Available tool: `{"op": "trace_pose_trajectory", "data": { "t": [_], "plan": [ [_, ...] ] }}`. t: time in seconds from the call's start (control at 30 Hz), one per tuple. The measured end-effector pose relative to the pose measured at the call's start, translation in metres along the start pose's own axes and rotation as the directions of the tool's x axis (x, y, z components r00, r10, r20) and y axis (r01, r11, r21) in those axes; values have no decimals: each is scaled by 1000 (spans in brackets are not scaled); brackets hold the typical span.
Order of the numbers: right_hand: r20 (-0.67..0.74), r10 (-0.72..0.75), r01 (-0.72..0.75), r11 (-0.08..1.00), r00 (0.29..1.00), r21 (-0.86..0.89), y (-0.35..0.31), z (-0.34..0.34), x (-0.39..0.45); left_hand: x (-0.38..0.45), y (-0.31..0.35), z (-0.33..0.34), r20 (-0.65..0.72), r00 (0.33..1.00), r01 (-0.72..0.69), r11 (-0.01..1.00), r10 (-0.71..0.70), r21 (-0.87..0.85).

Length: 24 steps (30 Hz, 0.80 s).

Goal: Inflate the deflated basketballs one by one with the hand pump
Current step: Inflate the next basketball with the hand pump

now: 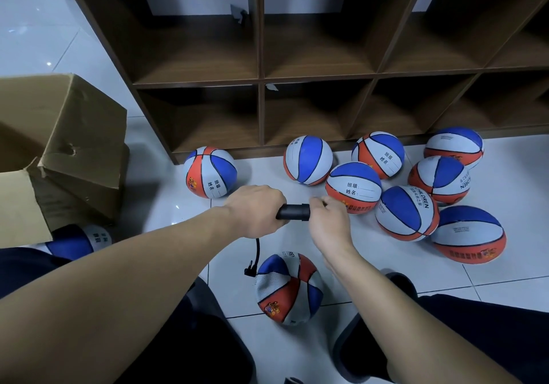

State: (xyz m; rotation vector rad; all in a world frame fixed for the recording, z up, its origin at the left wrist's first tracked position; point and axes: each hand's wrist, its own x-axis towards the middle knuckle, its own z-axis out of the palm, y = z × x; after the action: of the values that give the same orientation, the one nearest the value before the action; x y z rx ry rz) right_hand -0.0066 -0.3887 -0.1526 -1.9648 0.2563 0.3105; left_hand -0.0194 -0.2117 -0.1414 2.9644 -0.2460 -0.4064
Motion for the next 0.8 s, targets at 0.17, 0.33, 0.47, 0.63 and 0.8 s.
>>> {"op": "trace_pose_trajectory", "data": {
  "t": [0.17, 0.33, 0.47, 0.63, 0.8],
  "plan": [
    [-17, -10, 10, 1000, 1000, -14, -3, -17, 13, -2, -10, 0, -10, 1000, 29, 999, -29, -22],
    [-153, 68, -58, 996, 986, 68, -4, -47, 32, -6, -37, 1, 37, 990, 140, 988, -138, -66],
    [-200, 75, -54, 993, 977, 108, -1, -45, 31, -5, -35, 1, 25, 991, 130, 990, -129, -61],
    [-165, 30, -22, 999, 986, 48, 2, -28, 13, -7, -25, -4, 35, 995, 90, 995, -89, -34],
    [-66, 31, -30, 999, 997, 17, 2, -13, 2, -8, -8, -9, 50, 998, 38, 999, -38, -5]
  ]
}}
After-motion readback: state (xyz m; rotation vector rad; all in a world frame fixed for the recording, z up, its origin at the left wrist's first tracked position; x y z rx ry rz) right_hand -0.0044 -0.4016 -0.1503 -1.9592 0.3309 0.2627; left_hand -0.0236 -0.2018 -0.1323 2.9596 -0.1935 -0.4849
